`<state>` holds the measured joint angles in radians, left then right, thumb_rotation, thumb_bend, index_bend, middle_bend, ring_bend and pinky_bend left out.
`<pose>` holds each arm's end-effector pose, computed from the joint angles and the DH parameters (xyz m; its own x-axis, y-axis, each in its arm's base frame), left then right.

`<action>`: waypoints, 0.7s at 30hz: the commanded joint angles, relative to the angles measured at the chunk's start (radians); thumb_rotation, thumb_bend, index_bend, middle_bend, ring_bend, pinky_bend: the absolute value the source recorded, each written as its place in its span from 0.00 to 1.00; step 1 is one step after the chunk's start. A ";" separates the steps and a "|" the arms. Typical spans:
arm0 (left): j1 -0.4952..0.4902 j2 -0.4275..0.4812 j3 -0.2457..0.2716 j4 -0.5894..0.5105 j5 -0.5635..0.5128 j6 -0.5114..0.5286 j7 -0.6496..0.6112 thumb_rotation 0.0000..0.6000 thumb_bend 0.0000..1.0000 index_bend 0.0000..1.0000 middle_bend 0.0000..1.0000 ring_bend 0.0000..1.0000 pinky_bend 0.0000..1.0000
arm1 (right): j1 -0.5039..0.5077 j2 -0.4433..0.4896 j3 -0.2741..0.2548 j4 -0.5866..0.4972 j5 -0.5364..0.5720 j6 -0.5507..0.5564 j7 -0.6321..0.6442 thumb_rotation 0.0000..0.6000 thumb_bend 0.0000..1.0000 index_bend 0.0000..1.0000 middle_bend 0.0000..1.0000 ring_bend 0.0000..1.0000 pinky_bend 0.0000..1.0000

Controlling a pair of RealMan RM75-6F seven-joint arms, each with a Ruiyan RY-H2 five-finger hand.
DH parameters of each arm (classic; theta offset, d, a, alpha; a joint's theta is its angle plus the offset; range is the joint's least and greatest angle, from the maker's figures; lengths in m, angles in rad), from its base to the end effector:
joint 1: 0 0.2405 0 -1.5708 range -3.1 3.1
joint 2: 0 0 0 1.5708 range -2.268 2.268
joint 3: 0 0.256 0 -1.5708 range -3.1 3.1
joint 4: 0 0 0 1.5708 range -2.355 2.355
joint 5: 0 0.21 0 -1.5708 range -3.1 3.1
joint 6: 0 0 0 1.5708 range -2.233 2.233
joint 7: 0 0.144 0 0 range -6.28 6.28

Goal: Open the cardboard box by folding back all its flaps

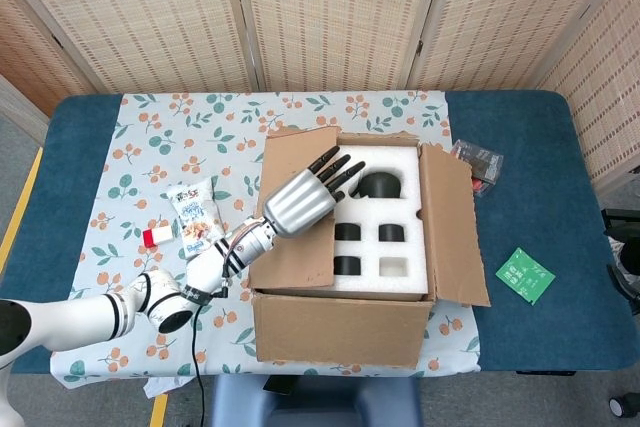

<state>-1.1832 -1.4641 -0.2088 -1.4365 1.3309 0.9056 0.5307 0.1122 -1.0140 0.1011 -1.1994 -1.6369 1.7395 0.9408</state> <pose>0.0239 0.3866 0.0129 0.6576 -0.3031 0.6897 0.3084 -0.7270 -0.6135 -0.3324 -0.1972 0.2698 -0.0412 0.1257 0.9912 -0.9423 -0.3347 0.0033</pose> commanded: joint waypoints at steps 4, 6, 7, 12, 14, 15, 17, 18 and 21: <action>0.030 0.036 -0.021 -0.073 -0.062 0.054 0.123 1.00 1.00 0.52 0.00 0.00 0.00 | -0.001 0.001 -0.003 -0.001 -0.006 0.007 0.001 0.55 0.43 0.38 0.00 0.00 0.00; 0.038 0.052 -0.023 -0.092 -0.076 0.064 0.147 1.00 1.00 0.51 0.00 0.00 0.00 | -0.001 0.001 -0.004 -0.001 -0.007 0.008 0.000 0.55 0.43 0.38 0.00 0.00 0.00; 0.041 0.058 -0.025 -0.099 -0.081 0.070 0.156 1.00 1.00 0.50 0.00 0.00 0.00 | -0.001 0.001 -0.005 -0.001 -0.008 0.008 -0.001 0.55 0.43 0.38 0.00 0.00 0.00; 0.065 0.092 -0.036 -0.135 -0.091 0.113 0.184 1.00 1.00 0.42 0.00 0.00 0.00 | 0.000 0.001 -0.006 -0.004 -0.008 0.006 -0.006 0.54 0.43 0.38 0.00 0.00 0.00; 0.076 0.104 -0.039 -0.145 -0.100 0.130 0.198 1.00 1.00 0.36 0.00 0.00 0.00 | 0.000 0.000 -0.006 -0.006 -0.007 0.007 -0.008 0.55 0.42 0.38 0.00 0.00 0.00; 0.082 0.111 -0.041 -0.151 -0.108 0.138 0.204 1.00 1.00 0.34 0.00 0.00 0.00 | 0.000 0.000 -0.006 -0.006 -0.006 0.007 -0.010 0.55 0.43 0.38 0.00 0.00 0.00; 0.097 0.127 -0.042 -0.164 -0.128 0.149 0.216 1.00 1.00 0.33 0.00 0.00 0.00 | 0.000 0.000 -0.005 -0.008 -0.005 0.006 -0.014 0.55 0.43 0.38 0.00 0.00 0.00; 0.103 0.133 -0.040 -0.168 -0.138 0.152 0.222 1.00 1.00 0.33 0.00 0.00 0.00 | 0.001 0.000 -0.006 -0.009 -0.005 0.005 -0.016 0.55 0.43 0.38 0.00 0.00 0.00; 0.120 0.151 -0.031 -0.171 -0.154 0.166 0.252 1.00 1.00 0.33 0.00 0.00 0.00 | 0.003 -0.001 -0.007 -0.015 -0.009 0.004 -0.024 0.54 0.43 0.38 0.00 0.00 0.00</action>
<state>-1.0721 -1.3219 -0.2446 -1.6050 1.1839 1.0634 0.7704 0.1148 -1.0148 0.0944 -1.2130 -1.6448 1.7433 0.9178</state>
